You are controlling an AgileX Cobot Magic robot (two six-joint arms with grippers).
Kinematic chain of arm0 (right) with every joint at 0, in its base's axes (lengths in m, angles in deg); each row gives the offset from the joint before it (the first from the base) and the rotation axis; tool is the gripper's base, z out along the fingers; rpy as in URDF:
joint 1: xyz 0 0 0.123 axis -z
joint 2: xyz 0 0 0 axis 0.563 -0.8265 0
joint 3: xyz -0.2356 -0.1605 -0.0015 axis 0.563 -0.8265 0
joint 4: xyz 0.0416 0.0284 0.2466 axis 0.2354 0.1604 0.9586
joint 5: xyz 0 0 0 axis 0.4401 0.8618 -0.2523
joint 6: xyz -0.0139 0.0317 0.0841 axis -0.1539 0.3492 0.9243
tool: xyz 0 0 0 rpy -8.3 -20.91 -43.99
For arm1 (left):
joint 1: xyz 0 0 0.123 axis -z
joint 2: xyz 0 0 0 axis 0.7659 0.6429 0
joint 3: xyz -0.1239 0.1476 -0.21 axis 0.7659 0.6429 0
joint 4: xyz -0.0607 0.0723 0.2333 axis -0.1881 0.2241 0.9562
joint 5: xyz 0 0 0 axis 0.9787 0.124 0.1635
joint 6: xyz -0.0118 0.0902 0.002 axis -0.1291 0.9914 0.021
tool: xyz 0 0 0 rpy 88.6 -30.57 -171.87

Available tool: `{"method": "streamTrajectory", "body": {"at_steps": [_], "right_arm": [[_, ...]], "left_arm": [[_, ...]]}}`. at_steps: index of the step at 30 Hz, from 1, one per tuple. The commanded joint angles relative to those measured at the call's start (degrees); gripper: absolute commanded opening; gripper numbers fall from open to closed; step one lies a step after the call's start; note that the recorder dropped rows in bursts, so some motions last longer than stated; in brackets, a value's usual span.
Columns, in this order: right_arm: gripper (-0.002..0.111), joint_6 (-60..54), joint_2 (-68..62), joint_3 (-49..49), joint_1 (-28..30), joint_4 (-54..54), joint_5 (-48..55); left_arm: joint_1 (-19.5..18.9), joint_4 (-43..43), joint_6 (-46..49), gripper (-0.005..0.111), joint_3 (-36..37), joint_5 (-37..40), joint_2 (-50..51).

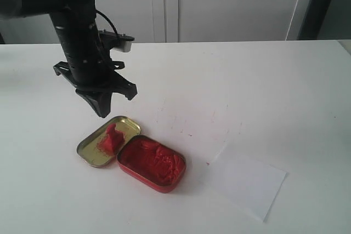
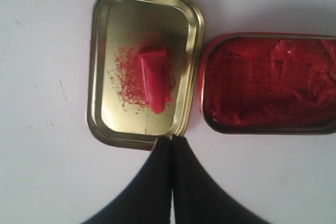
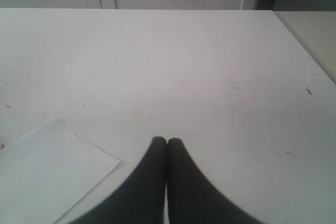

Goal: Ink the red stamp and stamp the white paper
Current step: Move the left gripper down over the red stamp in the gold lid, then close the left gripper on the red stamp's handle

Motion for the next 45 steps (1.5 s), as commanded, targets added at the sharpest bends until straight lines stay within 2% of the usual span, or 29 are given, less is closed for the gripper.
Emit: {"method": "streamTrajectory", "body": {"at_steps": [1, 6, 7, 10, 12, 13, 22, 45], "right_arm": [[0.000, 0.0, 0.2, -0.3, 0.0, -0.3, -0.8], [0.000, 0.0, 0.2, -0.3, 0.0, -0.3, -0.8], [0.000, 0.0, 0.2, -0.3, 0.0, -0.3, -0.8], [0.000, 0.0, 0.2, -0.3, 0.0, -0.3, -0.8], [0.000, 0.0, 0.2, -0.3, 0.0, -0.3, -0.8], [0.000, 0.0, 0.2, -0.3, 0.0, -0.3, -0.8], [0.000, 0.0, 0.2, -0.3, 0.0, -0.3, -0.8], [0.000, 0.0, 0.2, -0.3, 0.0, -0.3, -0.8]], "left_arm": [[0.2, 1.9, 1.0, 0.000, -0.4, 0.8, 1.0], [0.2, 1.9, 1.0, 0.001, -0.4, -0.5, 1.4], [0.2, 1.9, 1.0, 0.004, -0.4, -0.7, 1.4], [0.2, 1.9, 1.3, 0.026, -0.4, -1.1, 1.7], [0.2, 1.9, 1.4, 0.036, -0.4, -1.1, 2.9], [0.2, 1.9, 1.4, 0.037, -0.4, -1.1, 3.3], [0.2, 1.9, 1.4, 0.037, -0.4, -5.4, 4.7], [0.2, 1.7, 1.3, 0.036, -0.4, -4.4, 10.5]]}}
